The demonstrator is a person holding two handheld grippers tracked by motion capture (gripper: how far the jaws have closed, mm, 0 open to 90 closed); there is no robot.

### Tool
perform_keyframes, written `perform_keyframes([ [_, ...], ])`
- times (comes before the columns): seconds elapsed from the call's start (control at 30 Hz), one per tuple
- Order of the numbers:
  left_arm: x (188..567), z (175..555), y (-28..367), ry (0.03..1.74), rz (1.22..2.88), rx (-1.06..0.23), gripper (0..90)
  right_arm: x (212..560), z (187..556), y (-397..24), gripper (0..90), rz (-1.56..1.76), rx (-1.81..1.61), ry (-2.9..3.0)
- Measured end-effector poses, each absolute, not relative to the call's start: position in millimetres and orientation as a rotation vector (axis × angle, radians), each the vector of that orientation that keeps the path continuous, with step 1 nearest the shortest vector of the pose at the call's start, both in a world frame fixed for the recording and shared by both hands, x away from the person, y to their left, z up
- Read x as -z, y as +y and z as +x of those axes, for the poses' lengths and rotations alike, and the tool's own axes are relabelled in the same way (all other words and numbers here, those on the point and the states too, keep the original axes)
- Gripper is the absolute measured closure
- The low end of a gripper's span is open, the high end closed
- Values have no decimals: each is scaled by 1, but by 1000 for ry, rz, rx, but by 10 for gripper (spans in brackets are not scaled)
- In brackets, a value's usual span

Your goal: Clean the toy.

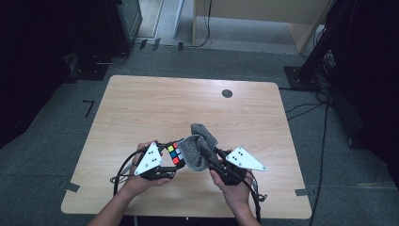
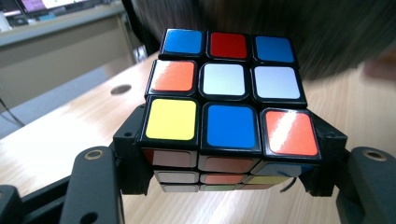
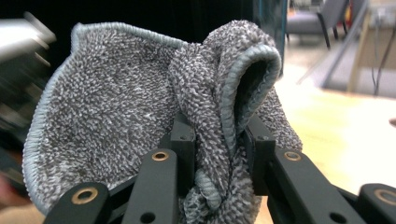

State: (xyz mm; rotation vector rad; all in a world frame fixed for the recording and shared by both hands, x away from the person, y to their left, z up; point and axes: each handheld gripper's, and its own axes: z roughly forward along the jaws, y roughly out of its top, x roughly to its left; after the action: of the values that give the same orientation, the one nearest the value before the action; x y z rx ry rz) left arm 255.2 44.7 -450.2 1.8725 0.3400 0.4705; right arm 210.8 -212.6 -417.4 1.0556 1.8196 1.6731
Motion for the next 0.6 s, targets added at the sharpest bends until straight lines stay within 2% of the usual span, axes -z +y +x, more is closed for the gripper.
perform_keyframes([
  [0.1,447,251,41,320,1853,-453,336,413,206,-205,715,992,-1669,1842],
  [0.23,442,248,44,303,1832,-461,336,425,208,-201,717,1031,-1622,1838],
  [0.43,437,252,51,330,1767,-406,336,437,217,-207,716,1104,-1555,1881],
  [0.6,446,256,47,364,1851,-445,336,420,209,-208,714,1043,-1619,1818],
])
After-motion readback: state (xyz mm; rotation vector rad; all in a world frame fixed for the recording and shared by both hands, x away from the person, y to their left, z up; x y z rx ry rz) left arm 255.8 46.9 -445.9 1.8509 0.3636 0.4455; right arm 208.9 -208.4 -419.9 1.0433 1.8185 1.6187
